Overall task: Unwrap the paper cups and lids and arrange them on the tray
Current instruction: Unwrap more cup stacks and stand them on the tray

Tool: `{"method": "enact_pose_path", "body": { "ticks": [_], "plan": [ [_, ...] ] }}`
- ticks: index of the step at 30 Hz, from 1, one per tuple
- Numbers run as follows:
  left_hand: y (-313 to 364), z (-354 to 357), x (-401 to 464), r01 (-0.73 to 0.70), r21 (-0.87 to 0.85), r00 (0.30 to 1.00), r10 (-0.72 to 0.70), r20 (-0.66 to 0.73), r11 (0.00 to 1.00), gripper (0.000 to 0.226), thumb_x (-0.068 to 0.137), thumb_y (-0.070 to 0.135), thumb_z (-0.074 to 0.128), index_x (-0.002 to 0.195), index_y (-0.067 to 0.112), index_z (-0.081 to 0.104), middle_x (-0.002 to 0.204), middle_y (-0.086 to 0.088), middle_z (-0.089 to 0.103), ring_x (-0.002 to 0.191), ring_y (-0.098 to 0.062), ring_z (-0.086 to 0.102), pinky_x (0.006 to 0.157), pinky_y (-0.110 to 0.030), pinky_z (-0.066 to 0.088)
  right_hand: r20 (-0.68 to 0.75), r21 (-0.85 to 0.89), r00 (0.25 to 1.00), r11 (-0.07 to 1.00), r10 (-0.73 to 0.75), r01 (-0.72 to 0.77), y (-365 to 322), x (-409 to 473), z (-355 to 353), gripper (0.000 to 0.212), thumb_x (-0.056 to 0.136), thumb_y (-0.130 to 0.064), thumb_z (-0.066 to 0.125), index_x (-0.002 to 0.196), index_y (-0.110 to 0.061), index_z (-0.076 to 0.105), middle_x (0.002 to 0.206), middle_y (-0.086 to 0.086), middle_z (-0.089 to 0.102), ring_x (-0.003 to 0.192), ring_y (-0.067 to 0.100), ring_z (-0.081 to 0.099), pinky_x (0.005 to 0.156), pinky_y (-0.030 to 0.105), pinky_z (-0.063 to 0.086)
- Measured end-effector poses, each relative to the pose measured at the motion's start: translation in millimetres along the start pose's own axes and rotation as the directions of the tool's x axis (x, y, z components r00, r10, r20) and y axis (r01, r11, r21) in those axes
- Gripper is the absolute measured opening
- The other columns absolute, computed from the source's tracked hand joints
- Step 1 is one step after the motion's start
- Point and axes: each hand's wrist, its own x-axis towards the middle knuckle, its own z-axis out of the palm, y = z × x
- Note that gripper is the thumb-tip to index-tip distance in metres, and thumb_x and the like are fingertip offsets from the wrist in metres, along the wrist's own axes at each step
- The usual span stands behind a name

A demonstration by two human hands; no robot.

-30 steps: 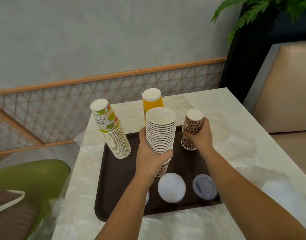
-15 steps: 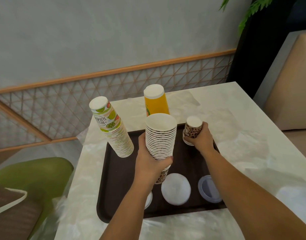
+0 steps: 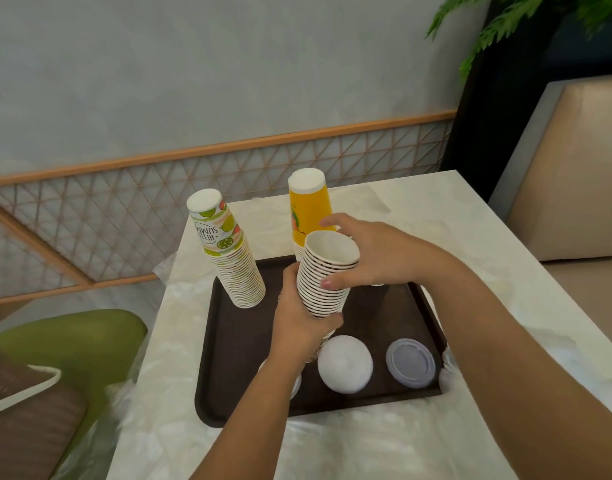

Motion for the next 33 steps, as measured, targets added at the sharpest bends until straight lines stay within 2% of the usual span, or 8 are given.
{"method": "enact_pose_path", "body": {
  "ticks": [8, 10, 13, 19, 23, 26, 29, 33],
  "plan": [
    [2, -6, -5, -0.030, 0.012, 1.000, 0.030, -0.004, 0.999, 0.084, 0.063, 0.007, 0.083, 0.128, 0.029, 0.035, 0.113, 0.010, 0.057, 0.100, -0.011, 0.059, 0.071, -0.018, 0.049, -0.083, 0.051, 0.996, 0.998, -0.039, 0.043, -8, -3, 1, 0.072, 0.069, -0.043, 0.079, 0.131, -0.027, 0.044, 0.124, -0.011, 0.055, 0.111, 0.009, 0.052, 0.092, 0.030, 0.046],
    [2, -8, -6, -0.026, 0.016, 1.000, 0.026, -0.009, 1.000, 0.082, 0.064, 0.007, 0.083, 0.126, 0.031, 0.035, 0.111, 0.013, 0.057, 0.099, -0.007, 0.059, 0.072, -0.016, 0.049, -0.113, 0.072, 0.993, 0.996, -0.035, 0.043, -9, -5, -5, 0.071, 0.069, -0.043, 0.079, 0.130, -0.027, 0.046, 0.123, -0.012, 0.054, 0.110, 0.008, 0.052, 0.091, 0.029, 0.045],
    [2, -11, -9, -0.001, -0.002, 1.000, 0.001, -0.011, 1.000, 0.081, 0.065, 0.005, 0.081, 0.122, 0.037, 0.033, 0.106, 0.019, 0.056, 0.095, 0.000, 0.058, 0.068, -0.011, 0.044, -0.149, 0.151, 0.989, 0.988, -0.016, 0.039, -7, -8, -15, 0.070, 0.069, -0.040, 0.079, 0.129, -0.027, 0.046, 0.122, -0.013, 0.055, 0.109, 0.007, 0.052, 0.090, 0.027, 0.045],
    [3, -13, -9, 0.041, -0.023, 0.999, -0.041, -0.010, 0.999, 0.085, 0.066, 0.005, 0.080, 0.127, 0.037, 0.030, 0.105, 0.022, 0.052, 0.093, 0.003, 0.053, 0.067, -0.011, 0.041, -0.168, 0.359, 0.986, 0.932, 0.014, 0.048, 7, -14, -31, 0.064, 0.072, -0.027, 0.079, 0.125, -0.029, 0.044, 0.119, -0.012, 0.055, 0.111, 0.004, 0.052, 0.085, 0.023, 0.048],
    [4, -13, -7, 0.052, -0.047, 0.998, -0.054, -0.026, 0.998, 0.085, 0.066, 0.006, 0.080, 0.131, 0.032, 0.033, 0.107, 0.019, 0.054, 0.095, 0.001, 0.054, 0.067, -0.013, 0.043, -0.106, 0.444, 0.994, 0.894, -0.003, 0.050, 22, -17, -29, 0.065, 0.077, -0.018, 0.076, 0.128, -0.037, 0.040, 0.123, -0.006, 0.053, 0.113, 0.009, 0.052, 0.087, 0.026, 0.049],
    [5, -10, -4, 0.054, -0.063, 0.998, -0.056, -0.033, 0.997, 0.085, 0.066, 0.007, 0.081, 0.131, 0.033, 0.033, 0.107, 0.021, 0.052, 0.097, 0.001, 0.053, 0.068, -0.014, 0.043, -0.069, 0.461, 0.997, 0.886, -0.022, 0.052, 33, -19, -26, 0.059, 0.077, -0.015, 0.076, 0.124, -0.036, 0.047, 0.122, -0.002, 0.054, 0.114, 0.013, 0.053, 0.093, 0.032, 0.050],
    [5, -7, -1, 0.055, -0.066, 0.998, -0.058, -0.039, 0.996, 0.084, 0.065, 0.008, 0.081, 0.128, 0.035, 0.032, 0.106, 0.023, 0.050, 0.096, 0.002, 0.051, 0.068, -0.013, 0.042, -0.043, 0.470, 0.999, 0.882, -0.005, 0.025, 42, -19, -25, 0.059, 0.072, -0.020, 0.080, 0.121, -0.035, 0.051, 0.119, -0.006, 0.055, 0.110, 0.010, 0.055, 0.090, 0.028, 0.052],
    [4, -4, 3, 0.054, -0.078, 0.997, -0.058, -0.055, 0.996, 0.083, 0.065, 0.007, 0.082, 0.126, 0.033, 0.031, 0.103, 0.025, 0.049, 0.093, 0.006, 0.050, 0.068, -0.012, 0.041, 0.037, 0.414, 0.999, 0.910, 0.027, -0.040, 52, -16, -21, 0.061, 0.072, -0.013, 0.079, 0.124, -0.025, 0.051, 0.116, -0.008, 0.061, 0.108, 0.008, 0.058, 0.089, 0.024, 0.051]
  ]
}}
